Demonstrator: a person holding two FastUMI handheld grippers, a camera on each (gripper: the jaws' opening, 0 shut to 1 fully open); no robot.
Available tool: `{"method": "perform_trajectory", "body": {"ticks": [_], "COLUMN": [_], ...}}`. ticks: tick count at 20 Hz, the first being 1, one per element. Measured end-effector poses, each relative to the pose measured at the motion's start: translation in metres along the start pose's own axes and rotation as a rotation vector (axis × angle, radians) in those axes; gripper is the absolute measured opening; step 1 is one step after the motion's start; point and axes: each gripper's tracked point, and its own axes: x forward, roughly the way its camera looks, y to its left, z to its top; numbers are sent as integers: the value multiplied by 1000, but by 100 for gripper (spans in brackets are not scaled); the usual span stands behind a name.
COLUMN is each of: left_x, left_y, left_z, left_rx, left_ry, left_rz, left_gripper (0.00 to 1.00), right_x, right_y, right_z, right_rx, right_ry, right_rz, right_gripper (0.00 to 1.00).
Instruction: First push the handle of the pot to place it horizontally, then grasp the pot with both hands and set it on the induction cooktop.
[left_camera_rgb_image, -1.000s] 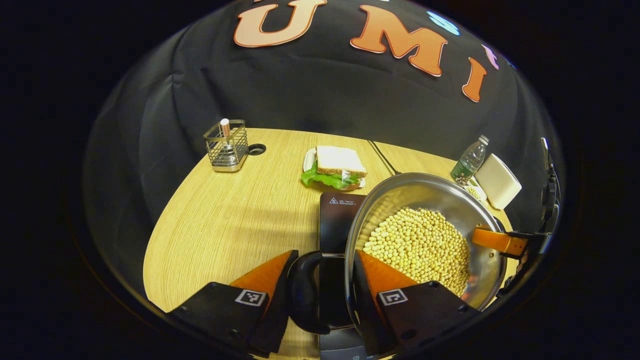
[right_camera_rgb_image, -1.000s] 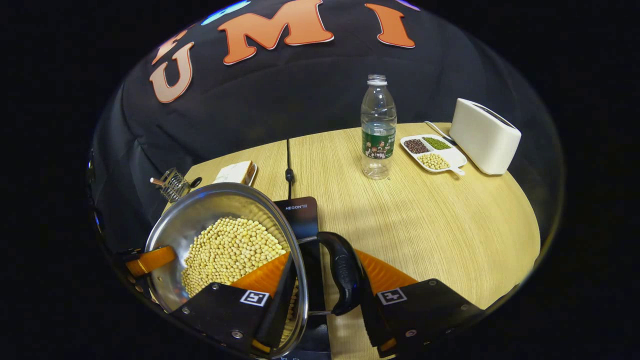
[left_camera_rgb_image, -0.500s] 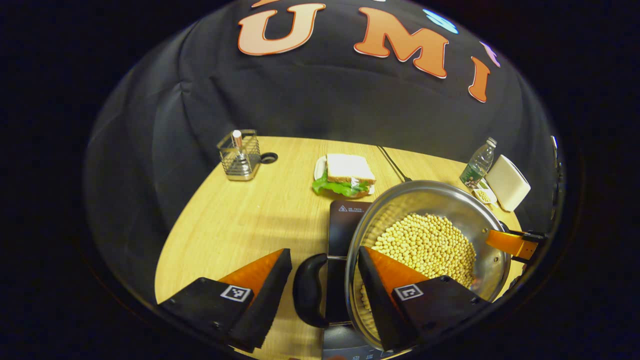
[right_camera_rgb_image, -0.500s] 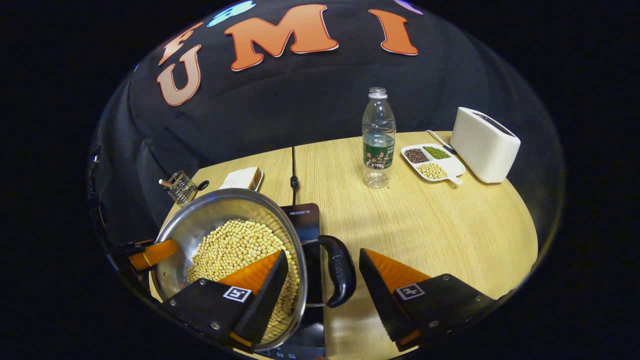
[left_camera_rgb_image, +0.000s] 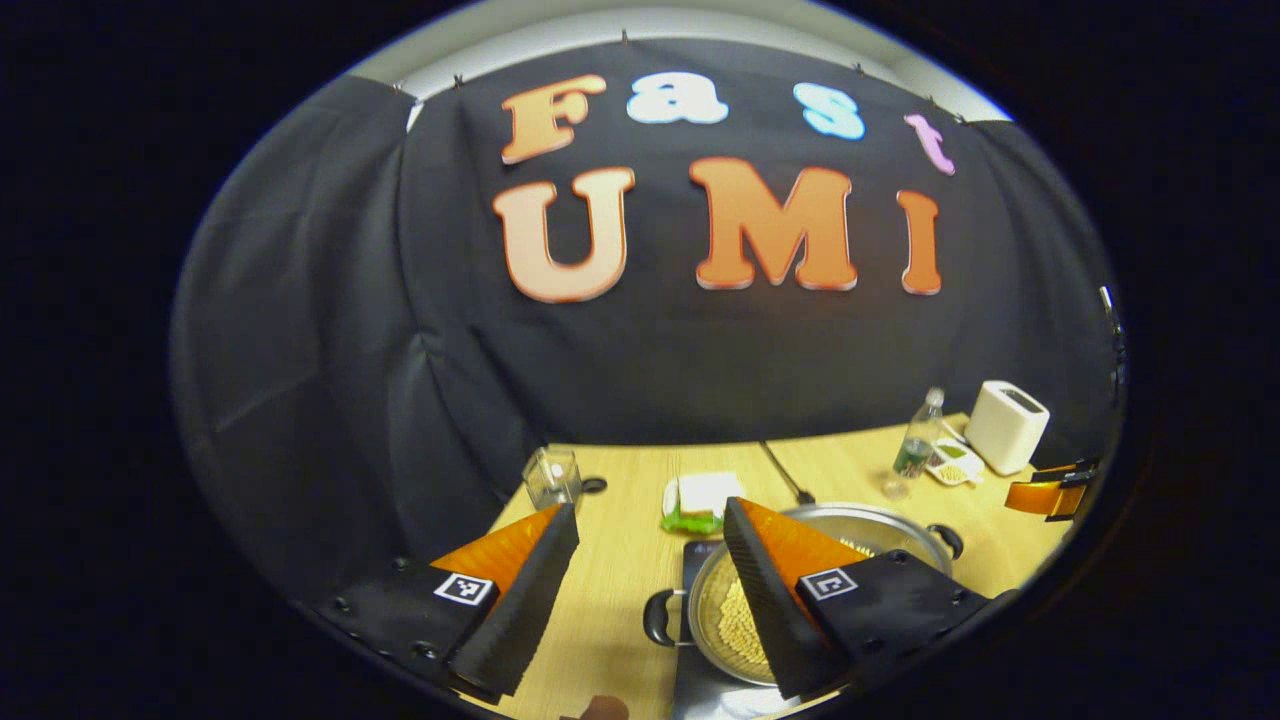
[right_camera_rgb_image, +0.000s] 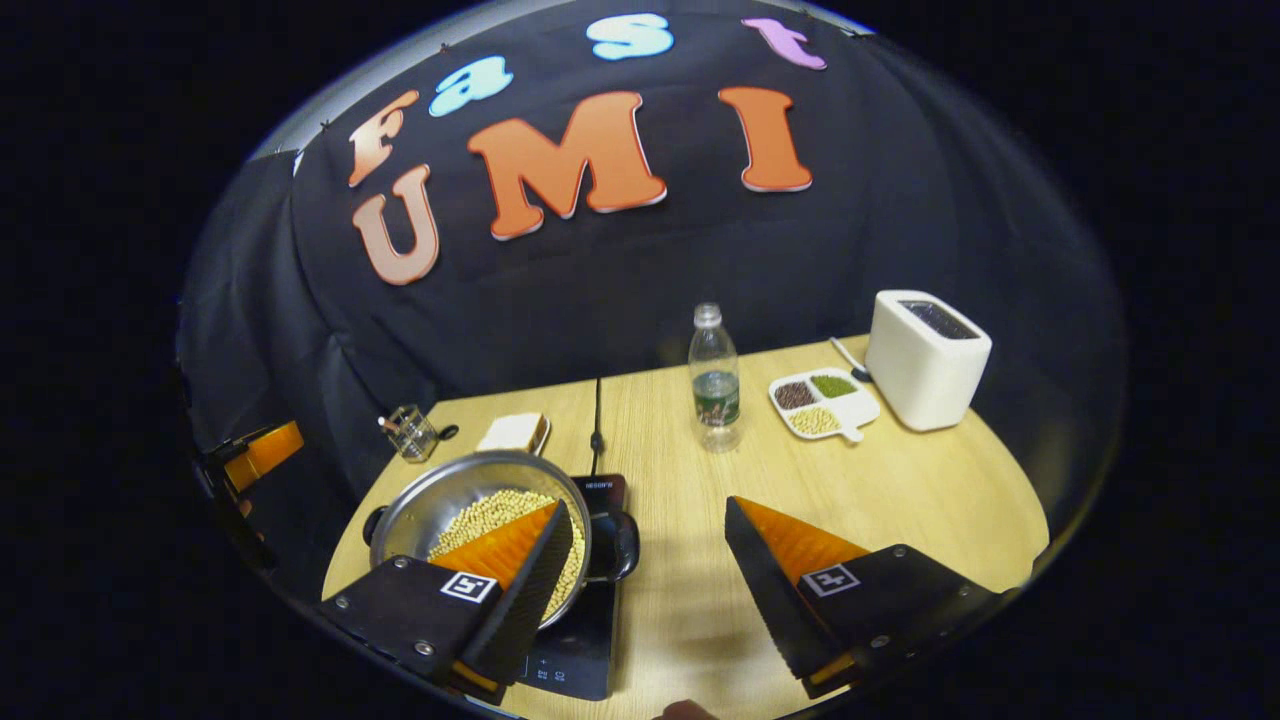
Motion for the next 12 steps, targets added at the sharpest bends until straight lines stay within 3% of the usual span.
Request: {"method": "perform_trajectory", "body": {"ticks": [2,3,5,8,9,10,12], "left_x": [-32,-46,-71,-101,-112,-126,-149], "left_y": [-5,-7,-2,45,62,72,76], "left_z": [35,50,81,126,142,144,151], "left_rx": [-66,-106,-151,-142,-147,-155,-170], "left_ry": [-52,-62,-89,-207,-249,-281,-315], "left_rz": [-33,-66,-96,4,46,71,75], "left_gripper": [95,100,96,92,99,99,99], "right_x": [-30,-46,-80,-120,-133,-144,-165], "right_y": [-19,-30,-51,-78,-88,-99,-118], "right_z": [29,45,76,103,114,122,136], "right_rx": [-32,-52,-87,-89,-88,-90,-92], "right_ry": [-80,-122,-205,-282,-312,-341,-390], "right_rz": [-27,-50,-89,-116,-132,-155,-205], "right_gripper": [95,95,95,95,95,95,95]}}
